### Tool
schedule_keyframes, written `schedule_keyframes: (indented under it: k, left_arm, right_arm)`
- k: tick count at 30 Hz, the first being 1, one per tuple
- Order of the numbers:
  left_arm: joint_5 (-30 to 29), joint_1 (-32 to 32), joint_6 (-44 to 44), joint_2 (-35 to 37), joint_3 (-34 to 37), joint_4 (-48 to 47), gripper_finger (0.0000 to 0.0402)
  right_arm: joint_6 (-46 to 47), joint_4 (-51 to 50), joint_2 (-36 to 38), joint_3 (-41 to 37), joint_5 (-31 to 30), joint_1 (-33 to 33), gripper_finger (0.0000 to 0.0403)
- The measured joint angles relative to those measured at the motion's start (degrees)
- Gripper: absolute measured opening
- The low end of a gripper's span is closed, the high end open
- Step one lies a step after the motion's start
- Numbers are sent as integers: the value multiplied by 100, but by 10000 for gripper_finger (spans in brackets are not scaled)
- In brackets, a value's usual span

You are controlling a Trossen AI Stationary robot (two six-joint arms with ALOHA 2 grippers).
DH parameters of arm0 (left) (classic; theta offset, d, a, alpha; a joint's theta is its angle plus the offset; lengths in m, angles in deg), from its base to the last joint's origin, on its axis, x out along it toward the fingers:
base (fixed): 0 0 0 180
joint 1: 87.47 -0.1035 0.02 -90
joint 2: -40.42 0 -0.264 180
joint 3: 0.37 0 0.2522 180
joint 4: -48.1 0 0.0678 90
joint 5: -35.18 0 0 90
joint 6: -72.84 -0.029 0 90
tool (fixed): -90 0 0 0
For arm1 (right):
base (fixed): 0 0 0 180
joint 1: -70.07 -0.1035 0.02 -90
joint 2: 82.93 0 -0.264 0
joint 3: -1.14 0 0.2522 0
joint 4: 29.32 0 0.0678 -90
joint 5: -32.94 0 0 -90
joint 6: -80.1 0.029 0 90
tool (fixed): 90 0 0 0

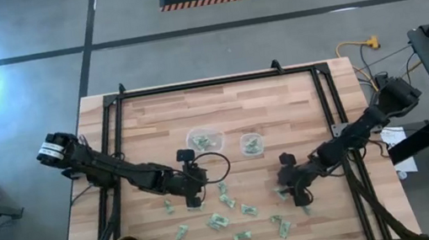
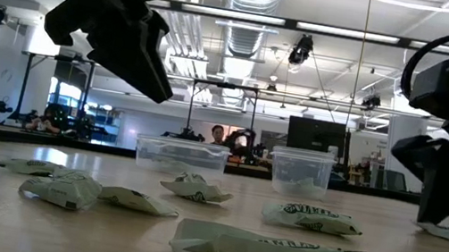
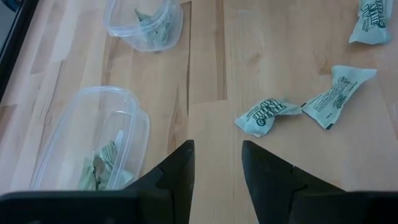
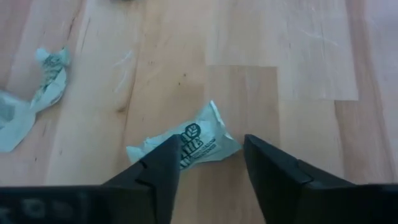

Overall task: Pick and place items into bin
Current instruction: Put the green stevia packet into the right transparent bin

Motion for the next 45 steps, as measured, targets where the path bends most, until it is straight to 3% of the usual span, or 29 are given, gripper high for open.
schedule_keyframes:
  k: [12, 18, 23, 26, 30, 35, 45]
  left_arm:
    - [0, 0, 0, 0, 0, 3, 118]
    - [0, -1, -2, 0, 0, 4, 118]
    - [0, -2, -4, 0, 0, 2, 118]
    - [0, 0, -7, 0, 0, 4, 118]
    - [0, 0, -7, 0, 0, 4, 118]
    - [0, -2, -13, 0, 0, 2, 118]
    - [-2, -2, -16, 0, 0, 2, 118]
  right_arm:
    - [-467, -83, 18, 2, 190, -7, 15]
    - [-800, -107, 18, 134, 114, -4, 9]
    - [-1383, -106, 18, 406, -293, -4, 9]
    - [-1879, -127, 18, 619, -789, 4, 9]
    - [-2498, -144, 18, 921, -1925, 70, 9]
    - [-2722, -385, 18, 1244, -2895, 481, 9]
    - [-2567, -559, 18, 1304, -3000, 1808, 9]
